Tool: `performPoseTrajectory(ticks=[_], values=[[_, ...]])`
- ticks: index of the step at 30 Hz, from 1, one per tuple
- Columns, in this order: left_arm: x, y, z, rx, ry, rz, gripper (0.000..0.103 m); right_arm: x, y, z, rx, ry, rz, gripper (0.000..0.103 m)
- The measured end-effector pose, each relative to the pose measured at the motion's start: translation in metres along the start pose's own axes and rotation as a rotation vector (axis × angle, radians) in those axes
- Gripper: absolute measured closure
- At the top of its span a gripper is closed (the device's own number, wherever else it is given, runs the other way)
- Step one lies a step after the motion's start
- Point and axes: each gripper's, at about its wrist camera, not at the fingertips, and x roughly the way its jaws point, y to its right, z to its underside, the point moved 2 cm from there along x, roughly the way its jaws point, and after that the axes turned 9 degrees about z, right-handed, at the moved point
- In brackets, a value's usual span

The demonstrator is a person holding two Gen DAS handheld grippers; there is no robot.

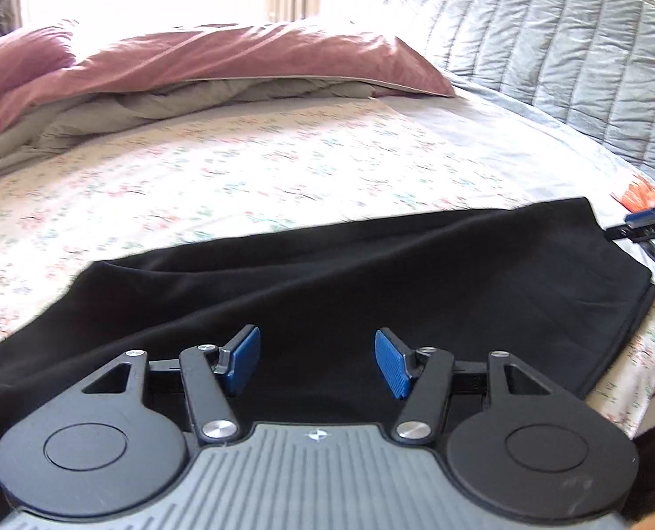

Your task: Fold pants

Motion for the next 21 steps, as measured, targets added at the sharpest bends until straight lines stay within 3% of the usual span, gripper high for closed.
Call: performPoseTrajectory(ticks=[4, 8, 16, 21], values=[[-0.004, -0.051, -0.013, -0.059, 0.012, -0.106, 0.033, 0.000, -0.029, -0.011, -0.035, 0.024, -0.089, 0.040], [0.002, -0.089, -0.019, -0.085, -0.003, -0.157, 0.033, -0.001, -0.066, -0.030, -0.061, 0.050, -0.193, 0.040], [0.019, -0.140, -0.018, -0.134, -0.034, -0.110, 0.026, -0.002, -0.155, -0.071, -0.085, 0.072, -0.438, 0.040], [0.029, -0.154, -0.007, -0.147, -0.006, -0.084, 0.026, 0.002, -0.219, -0.084, -0.170, 0.069, -0.524, 0.042]])
